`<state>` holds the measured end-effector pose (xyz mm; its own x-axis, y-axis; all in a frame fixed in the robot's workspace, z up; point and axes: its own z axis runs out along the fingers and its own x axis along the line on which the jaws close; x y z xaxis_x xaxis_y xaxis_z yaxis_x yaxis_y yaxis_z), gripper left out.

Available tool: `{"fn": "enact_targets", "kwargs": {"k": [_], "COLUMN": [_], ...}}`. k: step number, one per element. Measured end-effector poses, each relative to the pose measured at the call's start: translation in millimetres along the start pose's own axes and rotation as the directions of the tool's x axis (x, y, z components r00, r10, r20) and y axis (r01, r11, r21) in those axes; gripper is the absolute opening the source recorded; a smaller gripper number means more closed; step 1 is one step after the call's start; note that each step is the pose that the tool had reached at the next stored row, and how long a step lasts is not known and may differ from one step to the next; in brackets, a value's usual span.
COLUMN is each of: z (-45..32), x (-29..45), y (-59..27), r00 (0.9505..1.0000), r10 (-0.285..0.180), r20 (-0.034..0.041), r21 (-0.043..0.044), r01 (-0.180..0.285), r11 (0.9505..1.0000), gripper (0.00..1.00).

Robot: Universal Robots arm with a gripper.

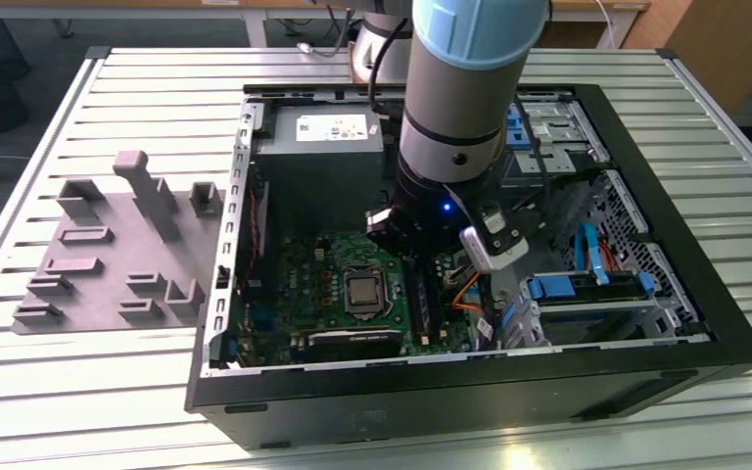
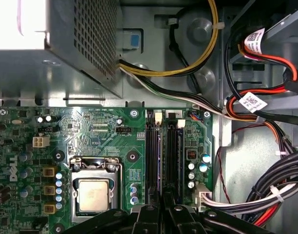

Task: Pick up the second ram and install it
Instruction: 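Insert the second ram into the second slot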

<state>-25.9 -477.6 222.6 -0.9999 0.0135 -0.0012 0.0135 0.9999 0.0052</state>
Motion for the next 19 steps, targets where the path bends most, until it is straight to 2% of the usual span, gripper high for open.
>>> {"fn": "enact_targets", "kwargs": {"k": [12,19], "z": [3.4,4.9], "x": [0.2,0.2], "y": [0.1,0.2], "r00": [1.0,1.0], "r10": [0.0,0.0], "r20": [-0.0027,-0.0084], "r21": [-0.0021,-0.0019], "r01": [0.0,0.0], "r11": [1.0,1.0], "gripper": [0.14,0.14]}}
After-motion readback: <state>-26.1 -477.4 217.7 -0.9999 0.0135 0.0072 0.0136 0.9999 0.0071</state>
